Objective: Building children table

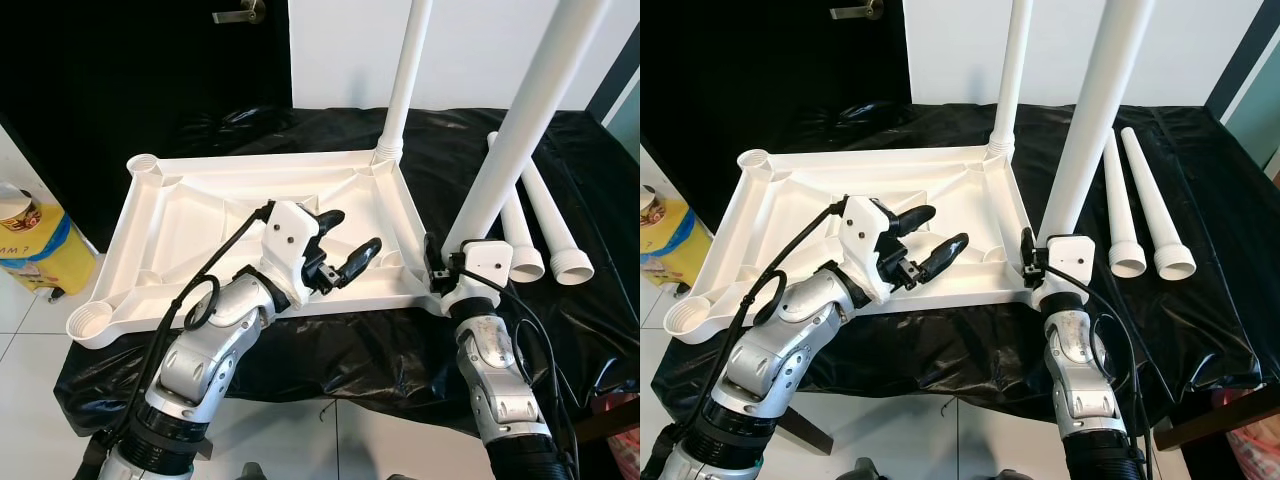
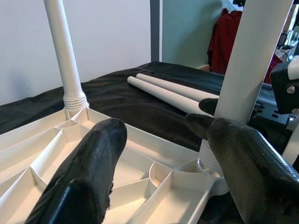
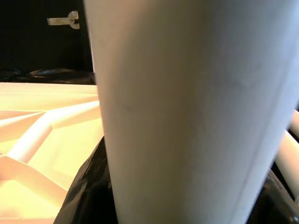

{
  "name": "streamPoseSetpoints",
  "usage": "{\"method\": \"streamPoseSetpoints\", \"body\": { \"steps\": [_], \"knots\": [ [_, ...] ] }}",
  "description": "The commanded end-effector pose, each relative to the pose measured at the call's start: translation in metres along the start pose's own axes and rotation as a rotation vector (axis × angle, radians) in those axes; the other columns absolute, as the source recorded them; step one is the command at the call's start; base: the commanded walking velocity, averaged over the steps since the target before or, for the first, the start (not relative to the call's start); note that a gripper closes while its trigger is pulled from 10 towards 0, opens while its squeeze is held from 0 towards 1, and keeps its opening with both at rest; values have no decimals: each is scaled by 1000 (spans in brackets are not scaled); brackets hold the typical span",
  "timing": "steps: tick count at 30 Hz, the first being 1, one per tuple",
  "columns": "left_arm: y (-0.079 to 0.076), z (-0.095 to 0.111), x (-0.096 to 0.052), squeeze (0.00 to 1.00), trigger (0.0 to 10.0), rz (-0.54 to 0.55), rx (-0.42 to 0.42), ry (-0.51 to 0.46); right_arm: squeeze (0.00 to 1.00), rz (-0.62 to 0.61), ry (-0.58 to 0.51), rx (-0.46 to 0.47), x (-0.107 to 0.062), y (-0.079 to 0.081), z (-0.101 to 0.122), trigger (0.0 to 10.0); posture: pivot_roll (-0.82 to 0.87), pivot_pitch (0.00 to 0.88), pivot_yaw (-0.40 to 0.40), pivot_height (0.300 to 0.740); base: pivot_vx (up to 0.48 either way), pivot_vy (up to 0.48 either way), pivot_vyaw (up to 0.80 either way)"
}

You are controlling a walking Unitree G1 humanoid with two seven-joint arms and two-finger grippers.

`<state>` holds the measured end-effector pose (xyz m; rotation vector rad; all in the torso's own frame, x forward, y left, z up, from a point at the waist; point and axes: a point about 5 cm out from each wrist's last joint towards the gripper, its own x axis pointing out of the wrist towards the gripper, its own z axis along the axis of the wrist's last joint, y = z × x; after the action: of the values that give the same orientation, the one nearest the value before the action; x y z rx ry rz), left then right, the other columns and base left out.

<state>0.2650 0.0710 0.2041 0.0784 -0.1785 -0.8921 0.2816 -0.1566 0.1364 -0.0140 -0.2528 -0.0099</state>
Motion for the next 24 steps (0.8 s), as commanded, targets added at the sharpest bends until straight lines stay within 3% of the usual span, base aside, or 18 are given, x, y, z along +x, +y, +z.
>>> {"method": "streamPoseSetpoints", "body": {
  "steps": [1,13,16,24],
  "knots": [
    [-9,0,-1,0,10000,-126,16,0,0,3,9,1,-2,-2,-1,10000,38,48,-33,740,0,0,0],
    [-14,-4,-2,0,10000,-169,9,20,0,-25,35,6,-10,-11,-5,10000,14,60,-19,740,0,0,0],
    [-20,-5,-2,0,10000,-198,5,28,0,-90,87,74,-5,-20,-17,10000,17,63,-19,740,0,0,0],
    [-21,-6,-2,0,10000,-200,7,34,0,-38,118,104,-3,-16,-23,10000,14,65,-18,740,0,0,0]
  ]
}}
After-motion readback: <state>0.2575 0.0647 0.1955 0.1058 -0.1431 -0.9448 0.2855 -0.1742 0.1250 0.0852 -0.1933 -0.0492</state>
